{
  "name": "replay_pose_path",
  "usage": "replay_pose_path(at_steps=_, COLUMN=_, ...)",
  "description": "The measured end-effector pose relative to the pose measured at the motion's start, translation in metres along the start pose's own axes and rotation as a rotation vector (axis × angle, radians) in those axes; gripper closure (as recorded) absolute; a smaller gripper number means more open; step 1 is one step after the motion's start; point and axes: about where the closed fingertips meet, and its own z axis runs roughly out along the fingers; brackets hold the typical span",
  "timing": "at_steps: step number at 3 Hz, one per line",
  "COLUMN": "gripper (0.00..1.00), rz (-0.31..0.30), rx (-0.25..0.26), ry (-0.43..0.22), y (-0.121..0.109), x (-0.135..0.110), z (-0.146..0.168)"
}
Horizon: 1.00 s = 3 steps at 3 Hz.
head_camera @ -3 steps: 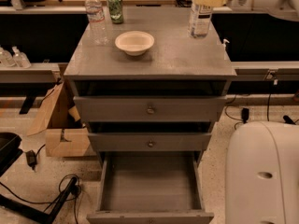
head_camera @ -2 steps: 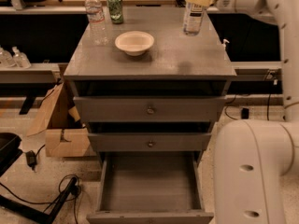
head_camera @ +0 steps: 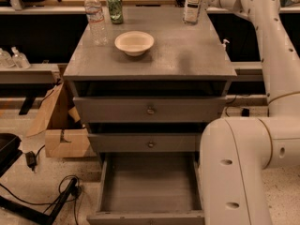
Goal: Pick blue plastic bottle from bottom drawer and place on counter
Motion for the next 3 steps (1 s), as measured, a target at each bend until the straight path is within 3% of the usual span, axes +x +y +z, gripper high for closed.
replay_pose_path(at_steps=1, gripper=1.0, rz=-0.02, rx=0.091, ry=0.032, y=-0.016, x=0.013, z=0.013)
replay_pose_path(at_steps=3, gripper=1.0, rz=0.021, rx=0.155, ry=0.087, y=-0.03, x=0.049, z=0.027)
